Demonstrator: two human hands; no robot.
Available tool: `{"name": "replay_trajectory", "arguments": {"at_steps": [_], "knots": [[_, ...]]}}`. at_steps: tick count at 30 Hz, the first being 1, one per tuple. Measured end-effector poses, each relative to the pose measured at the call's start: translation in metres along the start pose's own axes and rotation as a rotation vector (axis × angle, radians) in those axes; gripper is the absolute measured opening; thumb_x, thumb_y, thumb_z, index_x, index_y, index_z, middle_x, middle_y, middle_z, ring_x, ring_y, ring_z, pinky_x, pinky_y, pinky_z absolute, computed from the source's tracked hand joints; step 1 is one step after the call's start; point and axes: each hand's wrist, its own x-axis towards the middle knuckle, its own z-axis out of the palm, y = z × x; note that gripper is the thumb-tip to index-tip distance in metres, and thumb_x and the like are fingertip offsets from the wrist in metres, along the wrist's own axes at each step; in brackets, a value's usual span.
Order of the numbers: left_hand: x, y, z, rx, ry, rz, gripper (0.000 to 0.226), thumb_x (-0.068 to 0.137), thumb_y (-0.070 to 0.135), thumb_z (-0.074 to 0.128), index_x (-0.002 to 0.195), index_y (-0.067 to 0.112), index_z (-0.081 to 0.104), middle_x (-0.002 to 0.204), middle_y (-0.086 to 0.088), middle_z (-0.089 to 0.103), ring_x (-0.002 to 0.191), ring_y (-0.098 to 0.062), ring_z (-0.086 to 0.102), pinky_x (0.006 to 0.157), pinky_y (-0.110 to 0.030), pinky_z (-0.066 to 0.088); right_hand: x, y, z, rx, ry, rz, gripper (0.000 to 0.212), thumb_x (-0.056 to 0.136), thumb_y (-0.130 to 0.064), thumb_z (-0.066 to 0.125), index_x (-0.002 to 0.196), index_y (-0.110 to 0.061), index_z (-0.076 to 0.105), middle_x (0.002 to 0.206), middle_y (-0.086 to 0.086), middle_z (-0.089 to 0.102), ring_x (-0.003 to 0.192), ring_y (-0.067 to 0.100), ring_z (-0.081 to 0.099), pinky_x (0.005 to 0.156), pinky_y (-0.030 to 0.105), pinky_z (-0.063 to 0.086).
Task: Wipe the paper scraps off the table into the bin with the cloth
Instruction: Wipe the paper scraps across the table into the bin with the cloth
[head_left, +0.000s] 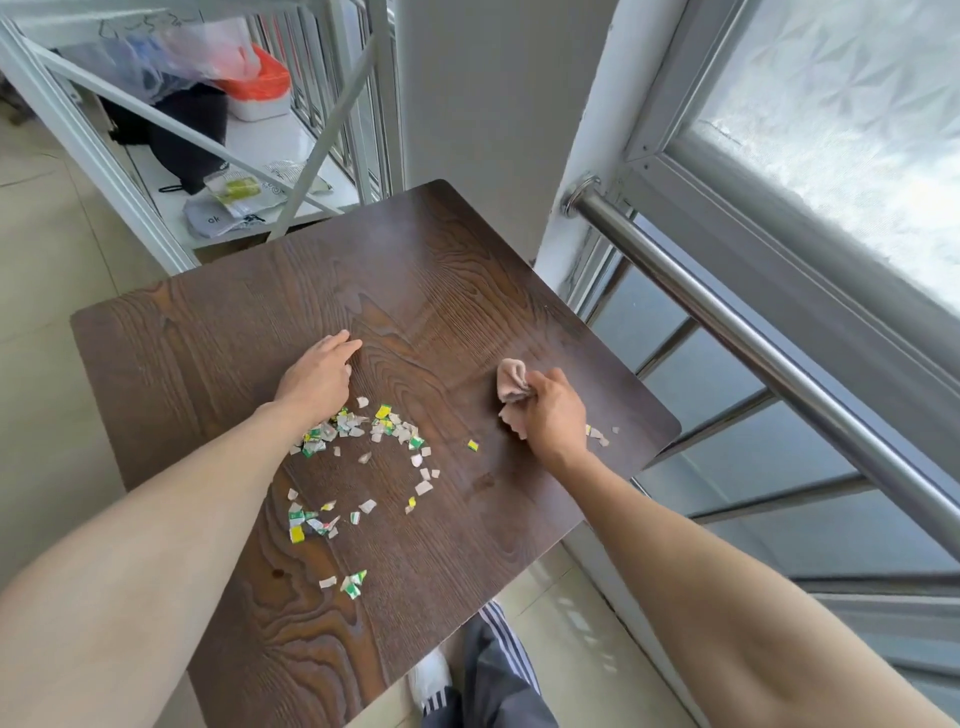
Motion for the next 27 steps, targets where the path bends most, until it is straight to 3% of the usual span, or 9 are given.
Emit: {"name": "replay_trajectory", "arguments": {"at_steps": [3,7,11,14,18,21,23,27], "knots": [[0.000,-0.002,0.000,-0.015,-0.008,-0.003,0.047,0.099,0.009,0.035,0.145,0.019,0.034,0.159,0.002,0.022,0.147,-0.018,0.017,0.121,-0.037,0.018,-0.025,-0.022,0.023,0.029,0.020,-0.043,0.020,0.088,-0.015,0.052,0.101,-0.011,0.067,0.087,0.007,0.046,0.080,0.032,0.055,0.065,0.037,0.042],[-0.001,0.000,0.000,-0.017,-0.007,-0.001,0.048,0.099,0.009,0.035,0.146,0.017,0.033,0.160,0.000,0.021,0.148,-0.018,0.016,0.120,-0.036,0.015,-0.041,-0.043,0.034,0.078,-0.101,-0.146,0.024,0.085,-0.008,0.054,0.105,-0.009,0.068,0.091,0.013,0.053,0.077,0.033,0.057,0.066,0.039,0.047],[-0.003,0.007,-0.005,0.006,-0.029,-0.010,0.047,0.100,0.012,0.035,0.147,0.014,0.031,0.160,-0.003,0.019,0.148,-0.020,0.015,0.121,-0.035,0.014,-0.033,-0.043,0.015,0.124,-0.156,-0.221,0.020,0.086,-0.006,0.049,0.097,-0.007,0.065,0.088,0.012,0.054,0.076,0.031,0.055,0.062,0.033,0.038],[-0.007,0.011,-0.007,0.020,-0.038,-0.018,0.047,0.100,0.012,0.035,0.147,0.014,0.031,0.160,-0.006,0.020,0.147,-0.023,0.017,0.120,-0.036,0.016,-0.015,-0.021,-0.019,0.052,0.032,-0.199,0.021,0.082,-0.011,0.042,0.088,-0.006,0.062,0.086,0.012,0.055,0.079,0.031,0.054,0.059,0.036,0.042],[-0.013,0.018,-0.007,0.029,-0.026,-0.052,0.047,0.100,0.013,0.035,0.147,0.014,0.031,0.159,-0.005,0.021,0.147,-0.023,0.018,0.120,-0.038,0.019,0.008,0.028,-0.068,-0.039,0.217,-0.166,0.044,0.081,-0.032,0.034,0.097,-0.013,0.070,0.094,0.012,0.060,0.087,0.031,0.054,0.069,0.038,0.047],[-0.016,0.021,-0.005,0.038,-0.023,-0.068,0.047,0.100,0.013,0.035,0.147,0.013,0.031,0.159,-0.005,0.020,0.147,-0.023,0.019,0.120,-0.039,0.019,0.022,0.074,-0.086,-0.259,0.197,-0.120,0.029,0.085,-0.022,0.049,0.104,-0.020,0.070,0.101,0.009,0.058,0.094,0.033,0.054,0.071,0.035,0.037],[-0.018,0.022,-0.005,0.042,-0.024,-0.088,0.047,0.100,0.013,0.035,0.147,0.013,0.030,0.160,-0.004,0.020,0.147,-0.022,0.018,0.119,-0.040,0.020,0.020,0.097,-0.082,-0.384,0.122,-0.084,0.026,0.087,-0.016,0.053,0.108,-0.021,0.067,0.103,0.010,0.056,0.095,0.033,0.053,0.074,0.037,0.037],[-0.023,0.021,-0.002,0.019,0.000,-0.122,0.047,0.099,0.012,0.037,0.146,0.010,0.031,0.159,-0.006,0.023,0.145,-0.024,0.023,0.118,-0.040,0.022,-0.009,0.101,-0.056,-0.267,0.049,0.055,0.032,0.090,-0.010,0.043,0.115,-0.014,0.062,0.107,0.015,0.057,0.099,0.036,0.053,0.080,0.042,0.046]]}}
